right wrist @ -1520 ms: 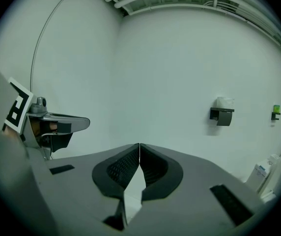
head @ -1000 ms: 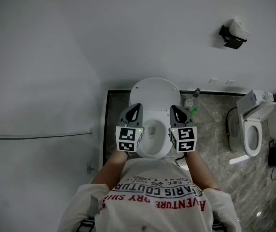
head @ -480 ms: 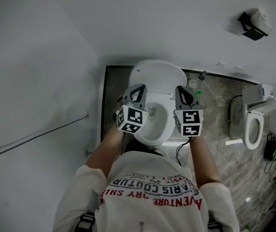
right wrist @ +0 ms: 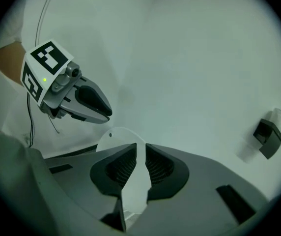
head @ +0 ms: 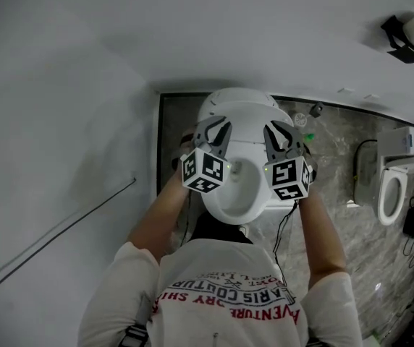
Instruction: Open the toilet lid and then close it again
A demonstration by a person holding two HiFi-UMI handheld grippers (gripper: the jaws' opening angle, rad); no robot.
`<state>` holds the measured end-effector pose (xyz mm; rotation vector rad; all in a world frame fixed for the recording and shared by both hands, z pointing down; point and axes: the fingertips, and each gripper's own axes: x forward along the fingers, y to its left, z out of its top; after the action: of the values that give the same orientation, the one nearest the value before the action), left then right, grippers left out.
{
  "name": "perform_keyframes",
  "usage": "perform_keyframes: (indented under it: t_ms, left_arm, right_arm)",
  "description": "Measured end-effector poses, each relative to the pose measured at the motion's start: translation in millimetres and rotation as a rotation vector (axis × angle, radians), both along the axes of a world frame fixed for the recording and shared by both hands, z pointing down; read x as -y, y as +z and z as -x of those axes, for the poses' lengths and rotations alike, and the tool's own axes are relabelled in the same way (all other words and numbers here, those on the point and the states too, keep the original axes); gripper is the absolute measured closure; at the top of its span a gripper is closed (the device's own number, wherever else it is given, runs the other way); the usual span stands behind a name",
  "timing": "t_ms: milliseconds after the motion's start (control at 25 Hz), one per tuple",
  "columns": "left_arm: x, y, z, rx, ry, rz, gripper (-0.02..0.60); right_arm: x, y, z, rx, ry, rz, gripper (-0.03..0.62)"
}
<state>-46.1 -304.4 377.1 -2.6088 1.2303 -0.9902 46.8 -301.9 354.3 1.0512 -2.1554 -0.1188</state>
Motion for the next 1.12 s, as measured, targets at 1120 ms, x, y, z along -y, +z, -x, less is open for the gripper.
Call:
perform_keyframes:
  t_ms: [1120]
  left_arm:
    - [70.2,78.6,-25.1,0.235,0.388,0.13,0.514]
  right_arm:
    - [72.0,85.8,-1.9,-0.355,-0.223,0.149,0.526]
